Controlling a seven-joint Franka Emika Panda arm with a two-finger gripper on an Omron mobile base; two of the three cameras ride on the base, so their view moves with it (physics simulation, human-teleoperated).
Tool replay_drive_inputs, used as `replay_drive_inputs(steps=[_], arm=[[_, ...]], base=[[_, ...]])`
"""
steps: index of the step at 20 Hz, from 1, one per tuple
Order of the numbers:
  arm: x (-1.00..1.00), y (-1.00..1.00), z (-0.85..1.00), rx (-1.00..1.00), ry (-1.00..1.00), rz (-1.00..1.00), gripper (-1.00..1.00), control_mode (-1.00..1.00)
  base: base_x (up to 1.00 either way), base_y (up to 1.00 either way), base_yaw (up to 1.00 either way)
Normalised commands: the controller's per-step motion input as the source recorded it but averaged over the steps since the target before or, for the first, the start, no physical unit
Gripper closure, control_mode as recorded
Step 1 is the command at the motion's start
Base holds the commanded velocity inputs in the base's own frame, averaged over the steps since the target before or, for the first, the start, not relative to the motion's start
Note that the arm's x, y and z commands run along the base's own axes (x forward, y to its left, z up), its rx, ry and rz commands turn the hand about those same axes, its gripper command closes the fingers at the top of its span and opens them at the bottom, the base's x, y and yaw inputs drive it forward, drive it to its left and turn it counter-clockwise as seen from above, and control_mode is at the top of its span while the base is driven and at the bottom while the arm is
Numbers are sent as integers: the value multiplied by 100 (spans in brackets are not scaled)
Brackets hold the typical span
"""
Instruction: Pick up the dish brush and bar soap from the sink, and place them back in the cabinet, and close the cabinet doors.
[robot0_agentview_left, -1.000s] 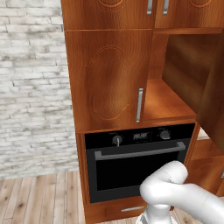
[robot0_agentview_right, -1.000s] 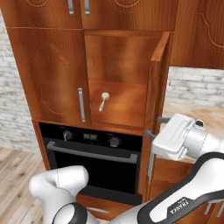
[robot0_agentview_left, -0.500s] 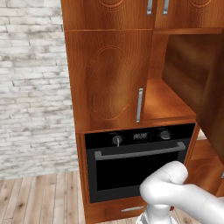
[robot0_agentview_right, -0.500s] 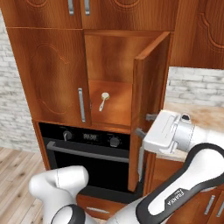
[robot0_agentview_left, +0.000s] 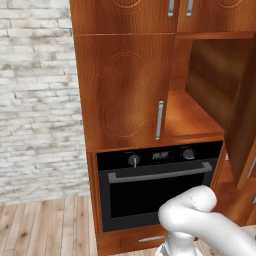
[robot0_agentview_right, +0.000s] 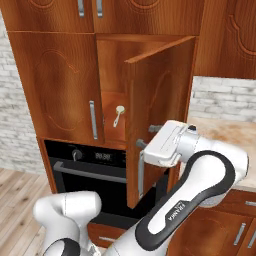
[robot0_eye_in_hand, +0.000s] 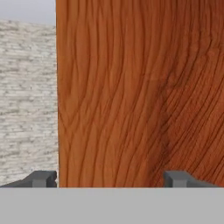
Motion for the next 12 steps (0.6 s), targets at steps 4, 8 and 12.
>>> replay_drive_inputs(steps=[4, 8, 12], arm=[[45, 54, -2, 0, -1, 0, -100, -100], [27, 50, 0, 0, -1, -7, -100, -100], [14, 49, 0, 0, 0, -15, -100, -100]], base=[[0, 0, 0], [0, 0, 0], [0, 0, 0]])
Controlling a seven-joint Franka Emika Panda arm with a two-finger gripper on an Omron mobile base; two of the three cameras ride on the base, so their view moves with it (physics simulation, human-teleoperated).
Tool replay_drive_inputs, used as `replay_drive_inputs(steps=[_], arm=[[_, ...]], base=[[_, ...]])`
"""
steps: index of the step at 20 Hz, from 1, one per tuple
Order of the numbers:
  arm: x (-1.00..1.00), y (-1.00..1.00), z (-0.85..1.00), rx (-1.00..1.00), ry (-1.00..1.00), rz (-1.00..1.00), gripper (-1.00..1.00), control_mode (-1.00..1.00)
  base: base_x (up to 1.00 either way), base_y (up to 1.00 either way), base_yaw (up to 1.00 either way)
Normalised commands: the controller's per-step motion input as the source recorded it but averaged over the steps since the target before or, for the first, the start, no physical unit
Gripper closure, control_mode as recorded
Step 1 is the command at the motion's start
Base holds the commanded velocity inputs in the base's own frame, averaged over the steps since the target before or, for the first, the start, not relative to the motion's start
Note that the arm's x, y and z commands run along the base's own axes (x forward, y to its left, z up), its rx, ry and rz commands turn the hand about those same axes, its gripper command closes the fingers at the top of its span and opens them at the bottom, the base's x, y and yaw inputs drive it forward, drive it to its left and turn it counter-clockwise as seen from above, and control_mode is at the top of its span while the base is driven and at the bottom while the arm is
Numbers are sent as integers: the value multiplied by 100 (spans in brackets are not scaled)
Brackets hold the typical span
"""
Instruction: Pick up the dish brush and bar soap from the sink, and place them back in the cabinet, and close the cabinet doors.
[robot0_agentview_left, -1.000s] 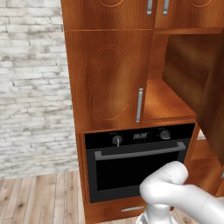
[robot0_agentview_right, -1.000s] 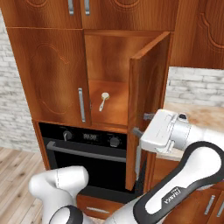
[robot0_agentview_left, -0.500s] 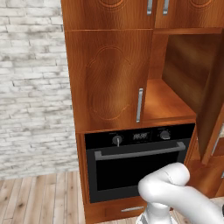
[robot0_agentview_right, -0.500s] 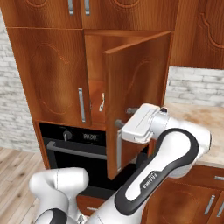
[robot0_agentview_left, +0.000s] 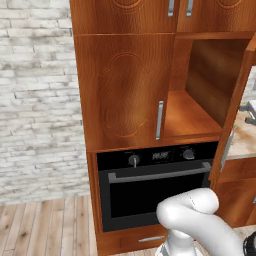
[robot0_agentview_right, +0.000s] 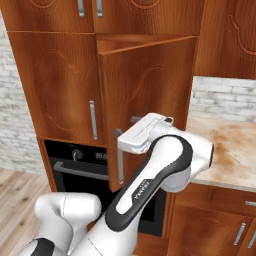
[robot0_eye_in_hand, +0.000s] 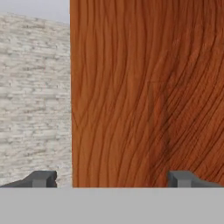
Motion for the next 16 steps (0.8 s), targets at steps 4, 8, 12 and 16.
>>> replay_drive_inputs(steps=[4, 8, 12, 16], arm=[[7, 40, 0, 0, -3, -22, -100, -100], [4, 40, 0, 0, -6, -30, -100, -100], [33, 39, 0, 0, -4, -23, -100, -100], [43, 38, 0, 0, -2, -20, -100, -100]], base=[[0, 0, 0], [0, 0, 0], [0, 0, 0], [0, 0, 0]])
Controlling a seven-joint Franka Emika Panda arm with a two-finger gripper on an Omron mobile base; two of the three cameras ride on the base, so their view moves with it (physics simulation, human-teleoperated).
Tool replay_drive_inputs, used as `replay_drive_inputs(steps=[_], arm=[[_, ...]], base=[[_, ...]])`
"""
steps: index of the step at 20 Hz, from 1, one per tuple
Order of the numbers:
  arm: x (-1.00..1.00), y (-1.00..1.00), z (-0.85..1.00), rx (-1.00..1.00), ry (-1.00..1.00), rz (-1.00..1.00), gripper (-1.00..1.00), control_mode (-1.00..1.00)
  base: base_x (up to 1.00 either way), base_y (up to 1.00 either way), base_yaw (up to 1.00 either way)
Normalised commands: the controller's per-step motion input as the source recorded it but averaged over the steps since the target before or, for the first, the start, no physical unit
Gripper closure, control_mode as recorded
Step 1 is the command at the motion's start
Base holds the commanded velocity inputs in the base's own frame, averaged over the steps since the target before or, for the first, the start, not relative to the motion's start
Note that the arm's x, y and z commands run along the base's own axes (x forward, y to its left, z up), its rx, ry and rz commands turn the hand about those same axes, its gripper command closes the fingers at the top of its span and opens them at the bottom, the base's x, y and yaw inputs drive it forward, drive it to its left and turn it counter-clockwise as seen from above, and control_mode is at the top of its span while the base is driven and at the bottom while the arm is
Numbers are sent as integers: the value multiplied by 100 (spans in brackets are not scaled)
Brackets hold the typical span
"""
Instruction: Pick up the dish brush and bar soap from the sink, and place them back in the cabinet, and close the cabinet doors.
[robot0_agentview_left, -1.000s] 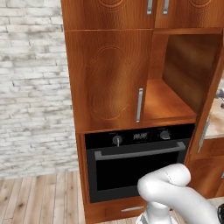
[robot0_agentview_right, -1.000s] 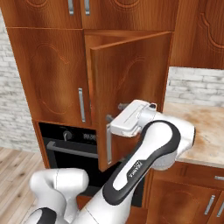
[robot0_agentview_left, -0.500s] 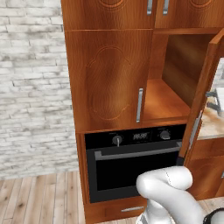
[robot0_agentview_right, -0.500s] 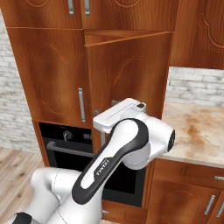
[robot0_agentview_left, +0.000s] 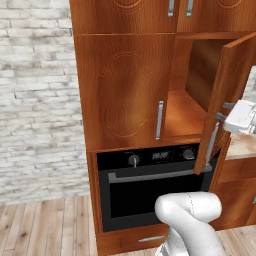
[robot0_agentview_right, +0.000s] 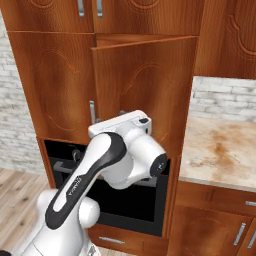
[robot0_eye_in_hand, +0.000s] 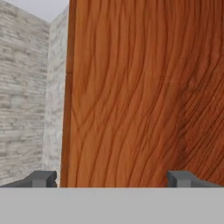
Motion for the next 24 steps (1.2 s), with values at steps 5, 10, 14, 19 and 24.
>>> replay_drive_inputs(steps=[5, 10, 14, 19, 24], arm=[[50, 28, 0, 0, 0, -14, -100, -100], [52, 15, 0, 0, 0, -9, -100, -100], [52, 7, 0, 0, 0, -5, -100, -100], [49, 4, 0, 0, 0, -4, -100, -100], [44, 4, 0, 0, 0, -4, -100, -100]], base=[[0, 0, 0], [0, 0, 0], [0, 0, 0], [0, 0, 0], [0, 0, 0]])
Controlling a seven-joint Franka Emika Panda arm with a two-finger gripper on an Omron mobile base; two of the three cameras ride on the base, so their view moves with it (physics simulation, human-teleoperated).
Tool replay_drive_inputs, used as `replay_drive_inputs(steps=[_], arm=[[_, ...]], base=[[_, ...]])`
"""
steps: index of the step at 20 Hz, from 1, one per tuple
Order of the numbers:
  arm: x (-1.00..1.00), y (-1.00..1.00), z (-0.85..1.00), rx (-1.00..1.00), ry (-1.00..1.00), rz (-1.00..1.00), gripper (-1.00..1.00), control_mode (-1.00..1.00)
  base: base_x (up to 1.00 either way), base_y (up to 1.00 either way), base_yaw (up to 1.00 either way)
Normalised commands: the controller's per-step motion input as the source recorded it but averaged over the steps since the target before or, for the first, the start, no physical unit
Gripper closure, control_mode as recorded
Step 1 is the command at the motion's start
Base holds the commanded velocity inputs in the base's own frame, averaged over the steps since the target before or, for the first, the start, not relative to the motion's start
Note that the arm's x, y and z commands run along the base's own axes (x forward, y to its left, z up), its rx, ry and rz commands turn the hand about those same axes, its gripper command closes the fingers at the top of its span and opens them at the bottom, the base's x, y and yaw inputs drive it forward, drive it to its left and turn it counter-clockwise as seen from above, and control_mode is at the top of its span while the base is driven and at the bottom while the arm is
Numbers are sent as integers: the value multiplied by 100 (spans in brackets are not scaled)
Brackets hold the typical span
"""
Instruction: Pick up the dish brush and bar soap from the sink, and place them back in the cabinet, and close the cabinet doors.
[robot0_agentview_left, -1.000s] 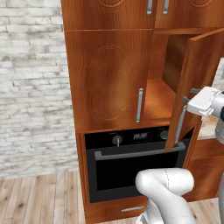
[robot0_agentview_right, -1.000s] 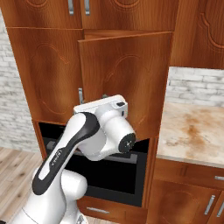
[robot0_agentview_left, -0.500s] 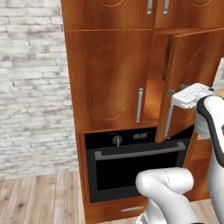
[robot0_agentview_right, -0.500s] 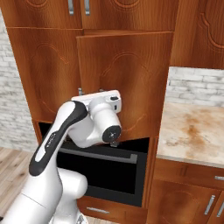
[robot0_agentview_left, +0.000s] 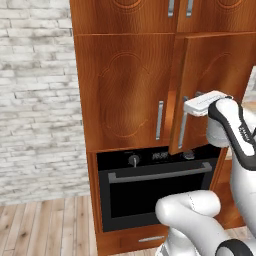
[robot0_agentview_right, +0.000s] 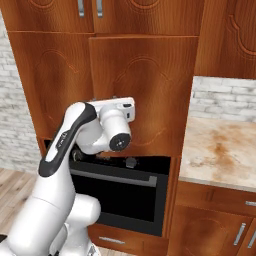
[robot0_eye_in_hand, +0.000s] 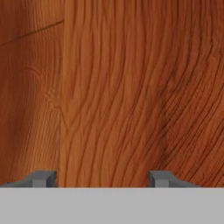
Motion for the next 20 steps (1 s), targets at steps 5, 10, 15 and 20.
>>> replay_drive_inputs(steps=[5, 10, 15, 20], arm=[[33, 3, 0, 0, 0, -5, -100, -100], [29, 1, 0, 0, 0, -5, -100, -100], [29, 0, 0, 0, 0, -4, -100, -100], [31, 0, 0, 0, 0, -4, -100, -100]], base=[[0, 0, 0], [0, 0, 0], [0, 0, 0], [0, 0, 0]])
